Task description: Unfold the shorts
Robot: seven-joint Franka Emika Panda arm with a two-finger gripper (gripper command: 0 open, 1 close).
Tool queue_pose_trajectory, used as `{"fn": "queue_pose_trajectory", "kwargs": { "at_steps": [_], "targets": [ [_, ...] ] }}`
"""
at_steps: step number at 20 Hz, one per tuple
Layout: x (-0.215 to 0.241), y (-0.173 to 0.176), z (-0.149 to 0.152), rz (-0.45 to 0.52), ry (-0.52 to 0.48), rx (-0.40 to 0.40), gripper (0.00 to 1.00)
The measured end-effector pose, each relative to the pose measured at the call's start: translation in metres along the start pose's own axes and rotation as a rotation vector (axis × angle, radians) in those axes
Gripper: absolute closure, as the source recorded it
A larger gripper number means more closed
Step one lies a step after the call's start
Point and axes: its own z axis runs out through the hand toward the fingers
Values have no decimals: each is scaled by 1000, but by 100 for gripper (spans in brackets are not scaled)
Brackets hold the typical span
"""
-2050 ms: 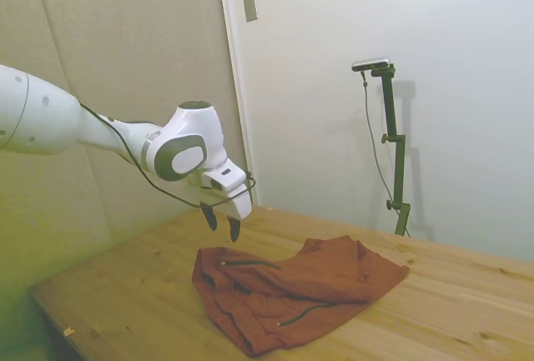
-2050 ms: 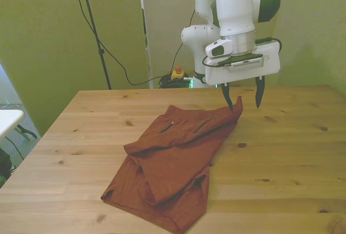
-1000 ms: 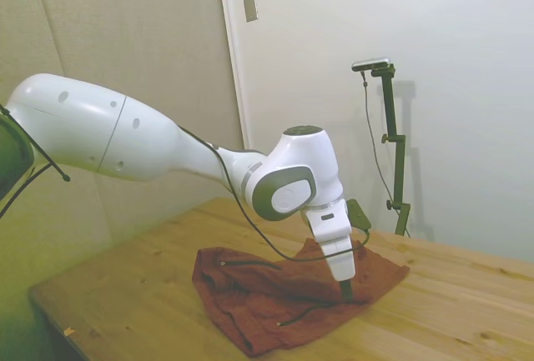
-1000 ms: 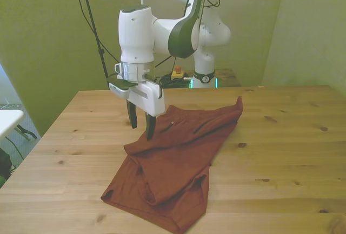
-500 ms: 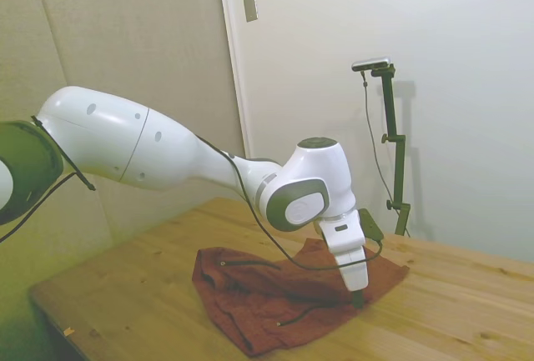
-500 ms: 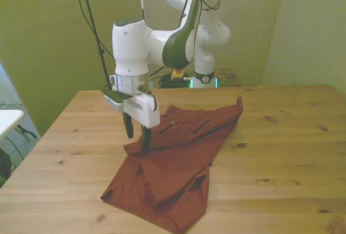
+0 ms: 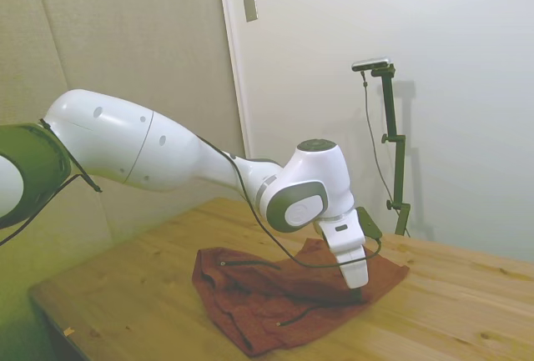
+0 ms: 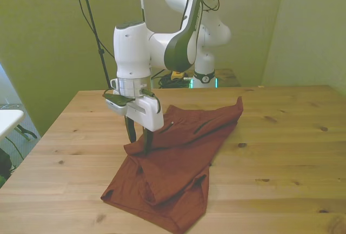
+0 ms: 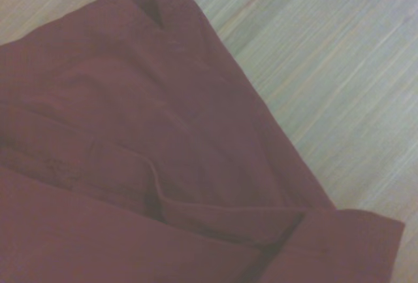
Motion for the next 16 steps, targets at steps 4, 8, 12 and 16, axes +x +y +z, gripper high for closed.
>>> {"fn": "queue_pose_trajectory", "kwargs": {
  "at_steps": [4,8,12,16],
  "targets": [
    [-2,4,4,-1,-17,-3,100],
    [3,9,5,3,-22,-7,100],
    [3,12,7,-2,-26,-13,100],
    [3,13,8,-4,-31,-13,100]
  ]
}}
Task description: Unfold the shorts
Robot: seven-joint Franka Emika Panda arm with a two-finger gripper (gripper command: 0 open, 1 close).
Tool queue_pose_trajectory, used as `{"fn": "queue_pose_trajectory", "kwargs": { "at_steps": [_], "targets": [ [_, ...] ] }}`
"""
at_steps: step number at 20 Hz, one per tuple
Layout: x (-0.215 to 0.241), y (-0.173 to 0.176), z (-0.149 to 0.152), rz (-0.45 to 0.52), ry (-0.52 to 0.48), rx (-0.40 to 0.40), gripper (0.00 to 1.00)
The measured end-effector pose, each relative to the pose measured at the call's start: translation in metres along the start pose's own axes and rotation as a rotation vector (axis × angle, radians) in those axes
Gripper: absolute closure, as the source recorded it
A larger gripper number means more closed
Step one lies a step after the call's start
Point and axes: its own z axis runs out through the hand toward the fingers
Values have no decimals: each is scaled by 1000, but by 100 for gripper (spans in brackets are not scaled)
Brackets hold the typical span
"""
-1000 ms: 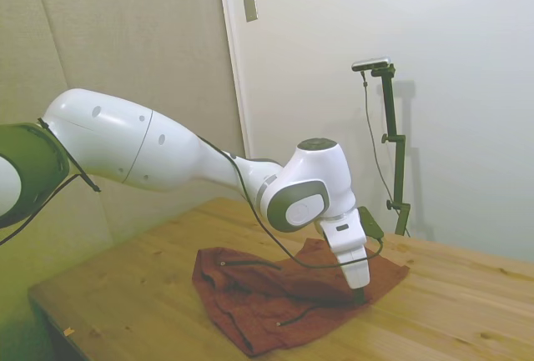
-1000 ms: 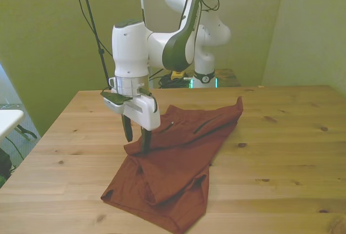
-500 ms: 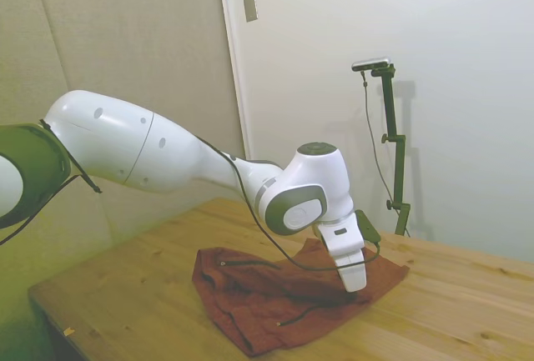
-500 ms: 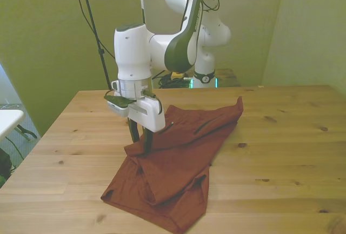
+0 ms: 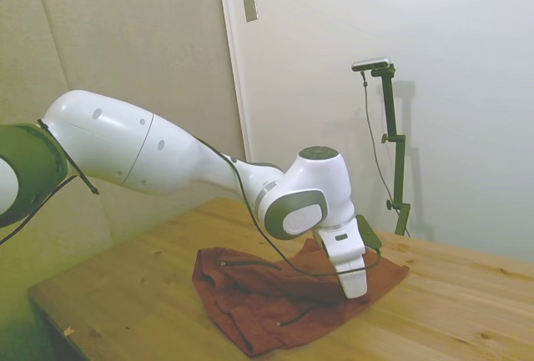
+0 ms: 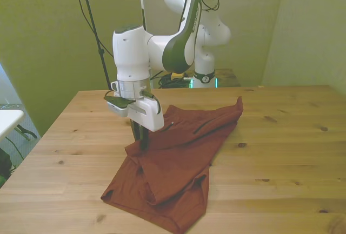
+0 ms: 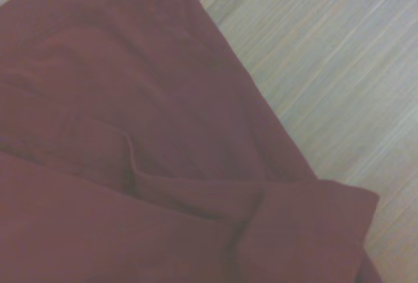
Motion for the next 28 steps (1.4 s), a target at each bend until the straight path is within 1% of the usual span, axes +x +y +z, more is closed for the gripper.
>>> {"fn": "queue_pose_trajectory", "kwargs": {
  "at_steps": [6,9,11,13,20,23,28],
  "targets": [
    [-3,-1,-7,-9,-7,14,100],
    [-16,-7,-18,-36,-30,61,100],
    [-37,-14,-26,-72,-52,106,100],
    [-64,-20,-29,-114,-94,128,100],
    [-139,-42,-26,-222,-143,139,100],
    [-164,-58,-26,-244,-152,154,100],
    [-188,-84,-16,-261,-166,163,100]
  ]
}}
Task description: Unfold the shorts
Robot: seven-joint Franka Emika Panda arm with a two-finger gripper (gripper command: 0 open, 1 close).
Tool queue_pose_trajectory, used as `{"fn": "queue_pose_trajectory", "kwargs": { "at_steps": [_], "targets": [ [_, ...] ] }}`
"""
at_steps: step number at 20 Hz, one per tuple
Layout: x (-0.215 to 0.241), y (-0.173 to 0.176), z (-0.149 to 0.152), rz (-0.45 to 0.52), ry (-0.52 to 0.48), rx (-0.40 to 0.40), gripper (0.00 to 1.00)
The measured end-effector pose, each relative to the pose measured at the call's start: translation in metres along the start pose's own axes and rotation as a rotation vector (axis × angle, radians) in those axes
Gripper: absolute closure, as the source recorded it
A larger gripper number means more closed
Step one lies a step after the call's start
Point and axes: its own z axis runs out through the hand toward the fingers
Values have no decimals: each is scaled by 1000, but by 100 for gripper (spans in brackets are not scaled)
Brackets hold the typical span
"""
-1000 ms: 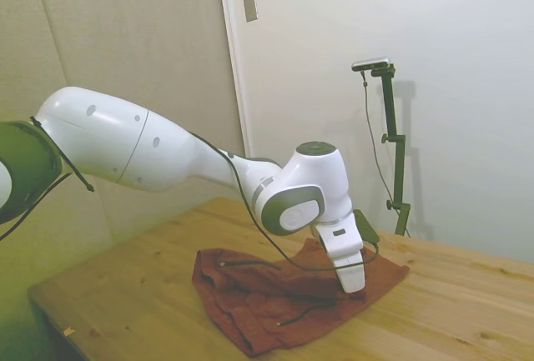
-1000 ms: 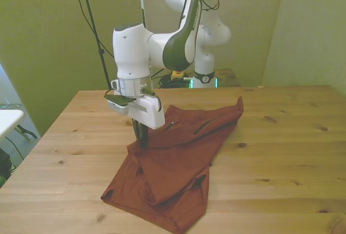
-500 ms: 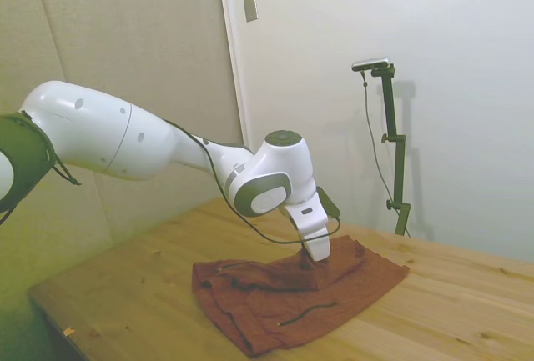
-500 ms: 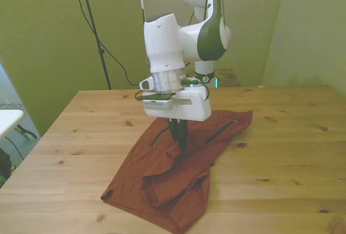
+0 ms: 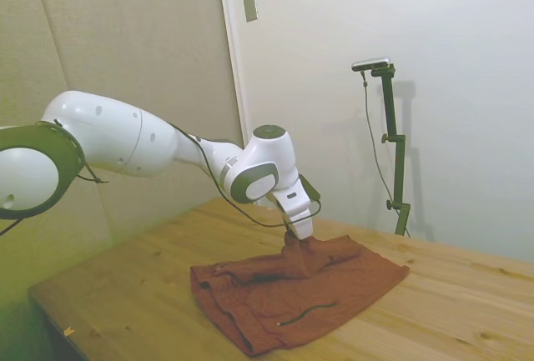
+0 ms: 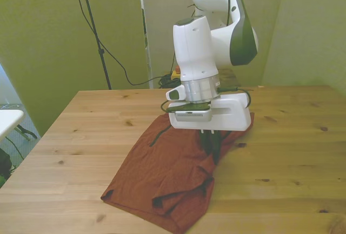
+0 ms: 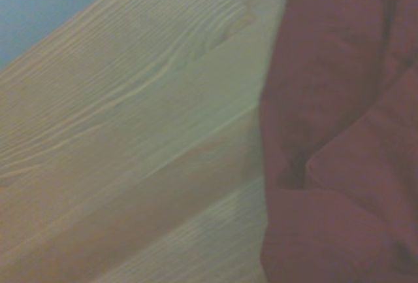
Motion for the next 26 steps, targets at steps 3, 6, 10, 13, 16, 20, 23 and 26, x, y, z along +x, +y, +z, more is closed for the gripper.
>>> {"fn": "queue_pose_trajectory", "kwargs": {
  "at_steps": [3,6,10,13,16,20,23,26],
  "targets": [
    [-13,-20,7,-10,-23,5,100],
    [-27,-38,15,-22,-41,9,100],
    [-47,-56,31,-41,-63,5,100],
    [-62,-70,38,-56,-76,6,100],
    [-73,-81,44,-74,-84,1,100],
    [-90,-94,56,-87,-96,-1,100],
    [-102,-102,64,-96,-112,-3,100],
    [-113,-108,74,-108,-126,-8,100]
  ]
}}
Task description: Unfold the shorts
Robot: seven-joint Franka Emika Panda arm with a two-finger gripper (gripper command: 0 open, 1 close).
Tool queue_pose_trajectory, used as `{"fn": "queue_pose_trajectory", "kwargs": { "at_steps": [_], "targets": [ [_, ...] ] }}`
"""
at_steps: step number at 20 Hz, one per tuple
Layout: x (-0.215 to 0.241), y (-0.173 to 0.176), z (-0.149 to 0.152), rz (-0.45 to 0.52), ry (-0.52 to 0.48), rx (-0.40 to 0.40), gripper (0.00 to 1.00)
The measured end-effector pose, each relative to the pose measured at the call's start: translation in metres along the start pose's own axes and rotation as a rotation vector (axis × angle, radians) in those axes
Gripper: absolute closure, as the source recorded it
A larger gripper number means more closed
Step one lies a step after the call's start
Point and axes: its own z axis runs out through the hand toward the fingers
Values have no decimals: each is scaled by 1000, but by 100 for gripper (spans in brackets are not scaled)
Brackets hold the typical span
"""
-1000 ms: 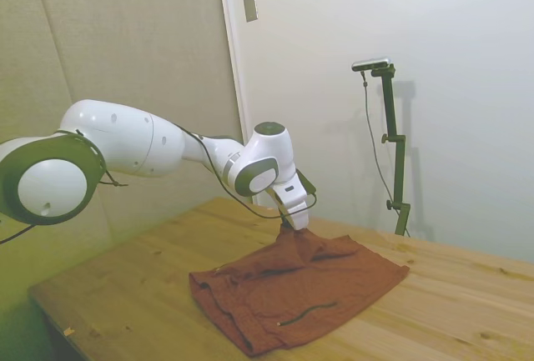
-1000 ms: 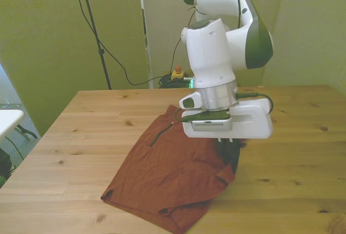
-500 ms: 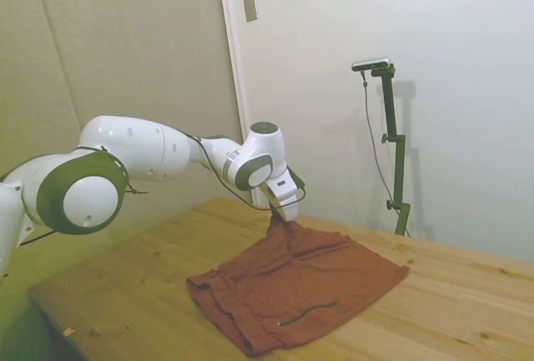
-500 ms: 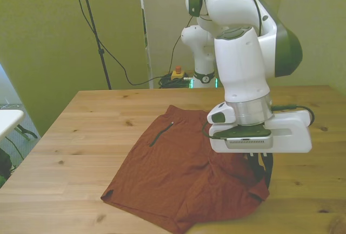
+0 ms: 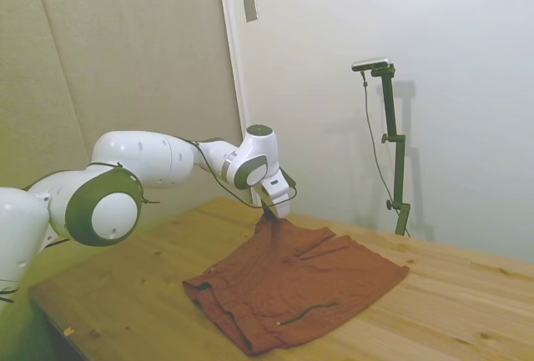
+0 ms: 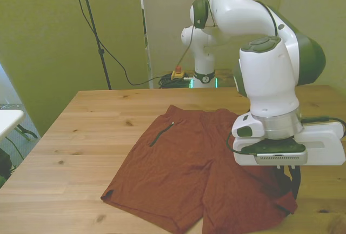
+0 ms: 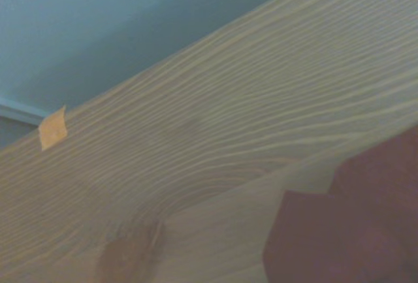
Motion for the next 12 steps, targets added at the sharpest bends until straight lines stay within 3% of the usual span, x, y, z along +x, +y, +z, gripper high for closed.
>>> {"fn": "queue_pose_trajectory", "kwargs": {
  "at_steps": [4,5,12],
  "targets": [
    [-10,-7,15,-26,-5,-4,100],
    [-12,-9,16,-30,-8,-4,0],
    [-10,-13,18,-37,-21,-15,0]
  ]
}}
